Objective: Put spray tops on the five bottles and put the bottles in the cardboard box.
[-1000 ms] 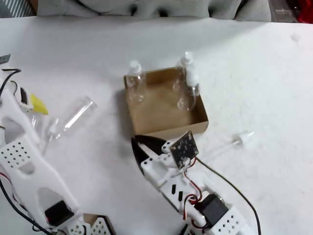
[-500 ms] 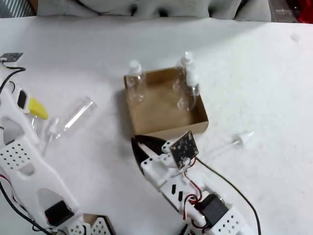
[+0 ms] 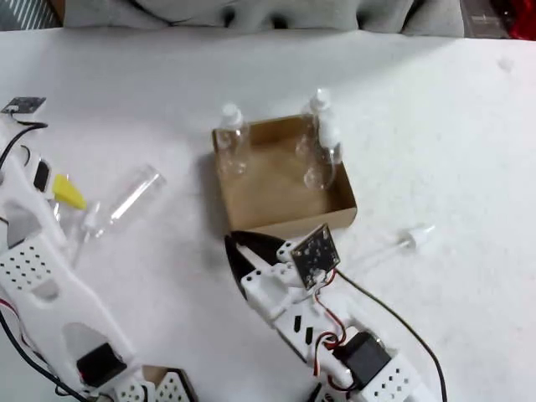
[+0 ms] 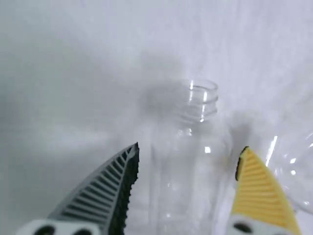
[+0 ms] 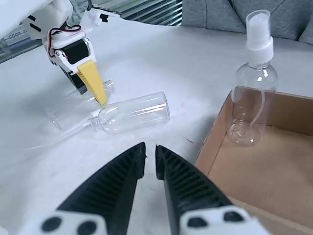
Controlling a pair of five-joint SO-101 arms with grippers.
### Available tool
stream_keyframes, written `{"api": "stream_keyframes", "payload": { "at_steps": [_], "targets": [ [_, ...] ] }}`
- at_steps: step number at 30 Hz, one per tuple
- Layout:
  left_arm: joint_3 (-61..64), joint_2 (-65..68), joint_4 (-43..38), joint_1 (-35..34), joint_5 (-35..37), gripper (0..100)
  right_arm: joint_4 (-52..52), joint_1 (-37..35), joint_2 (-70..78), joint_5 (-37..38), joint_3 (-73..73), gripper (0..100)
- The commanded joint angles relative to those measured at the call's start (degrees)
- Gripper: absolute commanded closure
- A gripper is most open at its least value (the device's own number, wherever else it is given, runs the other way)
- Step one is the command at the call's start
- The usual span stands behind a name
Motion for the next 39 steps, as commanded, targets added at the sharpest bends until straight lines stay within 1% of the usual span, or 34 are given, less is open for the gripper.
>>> {"api": "stream_keyframes", "payload": {
  "at_steps": [1,2,4,7,8,9,10,13,15,17,20,23,25,27,29,32,34,36,39],
  "targets": [
    [-0.35,-3.21,-0.97,-0.66,-0.26,70,0.22,0.40,0.48,0.62,-0.44,98.4],
    [-0.26,-3.12,-0.97,-0.66,-0.26,72,0.22,0.40,0.48,0.62,-0.44,98.4],
    [-0.44,-2.07,-0.97,-0.57,-0.26,78,0.22,0.40,0.48,0.62,-0.44,98.4],
    [-0.88,0.31,-1.32,-0.40,-0.62,98,0.22,0.40,0.48,0.62,-0.44,98.4],
    [-0.79,1.19,-2.02,-0.13,-0.35,99,0.22,0.40,0.48,0.62,-0.44,98.4],
    [-0.88,1.89,-2.29,-0.04,-0.26,95,0.22,0.40,0.48,0.62,-0.44,98.4],
    [-0.88,2.33,-2.46,-0.13,-0.18,94,0.22,0.40,0.48,0.62,-0.44,98.4],
    [-0.97,3.12,-2.64,0.04,2.55,99,0.22,0.48,0.48,0.62,-0.44,98.4],
    [-1.58,2.86,-2.55,0.13,4.31,98,0.22,0.57,0.31,0.62,-0.44,98.4],
    [-5.36,1.71,-2.02,-0.04,6.51,98,0.22,1.54,0.13,0.62,-0.44,98.4],
    [-10.90,-0.66,1.93,-0.40,11.52,98,0.22,6.55,0.04,0.62,-1.76,98.4],
    [-15.91,-3.12,7.82,-0.22,13.71,98,1.01,14.90,0.04,0.53,-5.27,98.4],
    [-17.41,-4.88,8.18,-0.40,16.00,98,4.26,20.09,0.04,0.44,-8.97,98.4],
    [-17.23,-6.73,8.09,-0.57,18.29,98,8.57,23.43,0.04,0.44,-13.45,98.4],
    [-17.23,-8.31,8.18,-1.36,18.73,98,13.23,26.15,0.04,0.44,-18.37,98.4],
    [-17.14,-11.21,8.35,-1.80,18.99,98,20.09,32.13,0.57,0.53,-25.05,98.4],
    [-15.82,-13.67,8.35,-1.54,19.08,98,22.73,36.44,0.66,0.62,-26.73,98.4],
    [-12.22,-17.63,8.35,-0.84,19.08,98,23.25,40.13,0.66,1.32,-26.81,98.4],
    [-2.90,-25.98,8.26,1.45,19.08,98,23.78,45.23,2.59,6.42,-26.90,98.4]
  ]
}}
